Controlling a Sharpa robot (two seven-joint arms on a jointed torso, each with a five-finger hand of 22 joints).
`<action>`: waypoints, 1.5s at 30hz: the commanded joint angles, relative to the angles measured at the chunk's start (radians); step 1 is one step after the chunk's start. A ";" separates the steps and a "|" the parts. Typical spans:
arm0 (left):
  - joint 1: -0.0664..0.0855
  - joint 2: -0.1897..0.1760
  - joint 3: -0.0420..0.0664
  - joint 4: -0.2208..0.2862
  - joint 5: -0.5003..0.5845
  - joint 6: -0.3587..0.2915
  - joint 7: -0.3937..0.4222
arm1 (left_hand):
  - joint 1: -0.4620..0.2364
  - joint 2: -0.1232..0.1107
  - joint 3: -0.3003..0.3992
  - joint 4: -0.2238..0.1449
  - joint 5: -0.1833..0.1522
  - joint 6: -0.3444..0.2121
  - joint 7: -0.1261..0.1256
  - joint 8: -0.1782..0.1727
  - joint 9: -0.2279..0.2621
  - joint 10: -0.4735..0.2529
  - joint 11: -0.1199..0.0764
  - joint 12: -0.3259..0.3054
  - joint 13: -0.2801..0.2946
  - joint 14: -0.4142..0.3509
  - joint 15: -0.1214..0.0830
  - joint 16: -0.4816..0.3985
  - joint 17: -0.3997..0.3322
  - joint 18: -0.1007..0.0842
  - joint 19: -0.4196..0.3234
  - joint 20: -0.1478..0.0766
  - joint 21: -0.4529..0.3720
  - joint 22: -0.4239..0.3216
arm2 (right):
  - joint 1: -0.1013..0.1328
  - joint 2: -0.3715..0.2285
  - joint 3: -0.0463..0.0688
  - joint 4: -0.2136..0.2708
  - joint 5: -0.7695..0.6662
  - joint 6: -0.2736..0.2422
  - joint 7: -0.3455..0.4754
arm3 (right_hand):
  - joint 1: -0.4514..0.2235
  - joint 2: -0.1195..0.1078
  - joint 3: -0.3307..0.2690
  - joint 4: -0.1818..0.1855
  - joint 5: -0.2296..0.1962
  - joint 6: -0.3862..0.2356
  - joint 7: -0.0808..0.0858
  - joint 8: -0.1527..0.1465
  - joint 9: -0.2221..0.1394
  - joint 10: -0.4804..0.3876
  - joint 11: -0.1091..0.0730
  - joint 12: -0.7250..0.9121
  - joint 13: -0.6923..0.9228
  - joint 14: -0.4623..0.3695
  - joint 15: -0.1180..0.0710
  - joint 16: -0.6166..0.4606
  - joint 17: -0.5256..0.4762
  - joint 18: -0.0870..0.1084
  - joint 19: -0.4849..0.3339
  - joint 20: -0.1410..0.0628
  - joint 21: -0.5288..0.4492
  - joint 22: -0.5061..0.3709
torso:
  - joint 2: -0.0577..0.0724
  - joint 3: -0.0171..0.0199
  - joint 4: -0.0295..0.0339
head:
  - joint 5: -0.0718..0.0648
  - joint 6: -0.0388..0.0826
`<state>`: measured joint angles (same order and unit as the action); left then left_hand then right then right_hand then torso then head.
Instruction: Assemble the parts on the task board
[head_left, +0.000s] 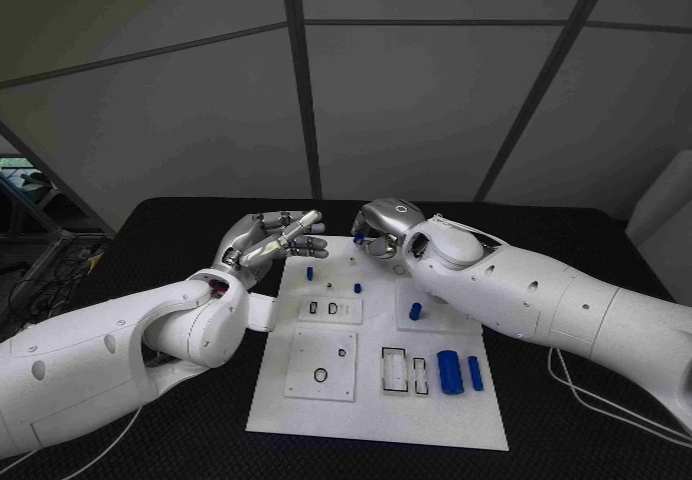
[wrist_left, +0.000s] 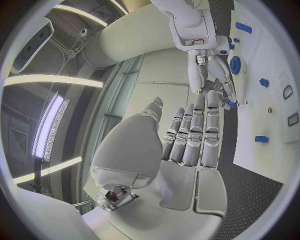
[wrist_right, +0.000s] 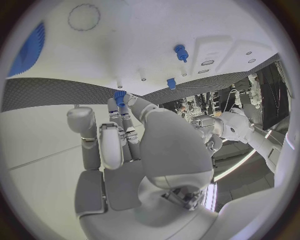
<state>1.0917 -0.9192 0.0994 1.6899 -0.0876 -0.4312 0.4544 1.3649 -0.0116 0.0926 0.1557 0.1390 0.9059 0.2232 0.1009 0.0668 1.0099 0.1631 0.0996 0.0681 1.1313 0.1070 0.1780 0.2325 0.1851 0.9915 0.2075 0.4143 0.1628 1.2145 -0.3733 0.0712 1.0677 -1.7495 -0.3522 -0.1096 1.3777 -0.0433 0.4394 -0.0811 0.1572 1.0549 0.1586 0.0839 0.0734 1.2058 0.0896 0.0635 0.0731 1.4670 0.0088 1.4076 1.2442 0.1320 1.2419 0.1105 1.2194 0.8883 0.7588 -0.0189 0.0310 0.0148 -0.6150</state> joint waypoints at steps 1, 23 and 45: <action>0.002 0.002 0.001 0.001 -0.007 0.008 0.006 | 0.004 0.001 0.000 -0.005 -0.003 0.003 -0.001 -0.006 -0.001 -0.001 0.005 -0.007 -0.001 0.000 0.002 -0.006 0.001 -0.004 0.003 0.001 0.003 0.001 | 0.002 0.003 -0.002 -0.005 -0.005 0.027 0.005 | -0.002 -0.006 0.007 0.003 0.004 0.002 0.006 -0.006 -0.001 0.000 0.001 0.000 0.000 0.047 -0.003 0.002 -0.003 -0.006 -0.008 -0.003 0.004 -0.003 | 0.000 -0.0006 0.0005 | 0.000 -0.001; 0.003 0.004 0.001 0.000 -0.007 0.011 0.005 | 0.004 0.001 0.000 -0.005 -0.003 0.003 -0.001 -0.006 -0.001 -0.001 0.005 -0.007 -0.001 0.000 0.002 -0.006 0.001 -0.004 0.003 0.001 0.003 0.001 | 0.002 0.021 -0.010 -0.033 -0.006 0.037 -0.019 | -0.021 -0.020 0.013 0.014 -0.002 -0.024 0.016 -0.021 -0.007 -0.039 0.012 -0.005 -0.007 0.043 0.008 -0.001 -0.010 -0.001 -0.028 0.004 -0.008 -0.026 | 0.002 -0.0003 -0.0011 | 0.003 -0.003; 0.004 0.002 0.001 -0.002 -0.007 0.013 -0.001 | 0.010 0.008 0.004 -0.010 -0.002 0.003 0.001 -0.010 -0.001 -0.003 0.006 -0.011 -0.001 -0.003 0.003 -0.011 0.006 -0.004 0.000 0.001 0.003 0.001 | 0.002 -0.082 -0.010 0.098 0.023 -0.047 -0.019 | -0.034 -0.052 -0.004 0.030 -0.004 -0.116 0.028 -0.014 -0.004 -0.167 0.035 0.011 -0.003 0.025 0.027 -0.036 -0.077 0.012 -0.073 0.028 -0.046 -0.093 | -0.002 0.0017 -0.0030 | 0.006 -0.005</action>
<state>1.0942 -0.9166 0.0995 1.6881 -0.0878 -0.4300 0.4506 1.3702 -0.0063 0.0966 0.1517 0.1390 0.9060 0.2232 0.0959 0.0668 1.0099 0.1631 0.0945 0.0681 1.1314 0.1070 0.1734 0.2371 0.1852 0.9915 0.2075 0.4142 0.1628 1.2141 -0.4418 0.0604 1.1489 -1.7450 -0.3420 -0.1252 1.3421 -0.0894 0.4398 -0.0545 0.1481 0.9325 0.1877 0.0635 0.0671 1.0271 0.1233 0.0700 0.0689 1.4667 0.0342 1.3763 1.1676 0.1322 1.1684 0.1374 1.1729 0.7918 0.7589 -0.0176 0.0300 0.0202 -0.6204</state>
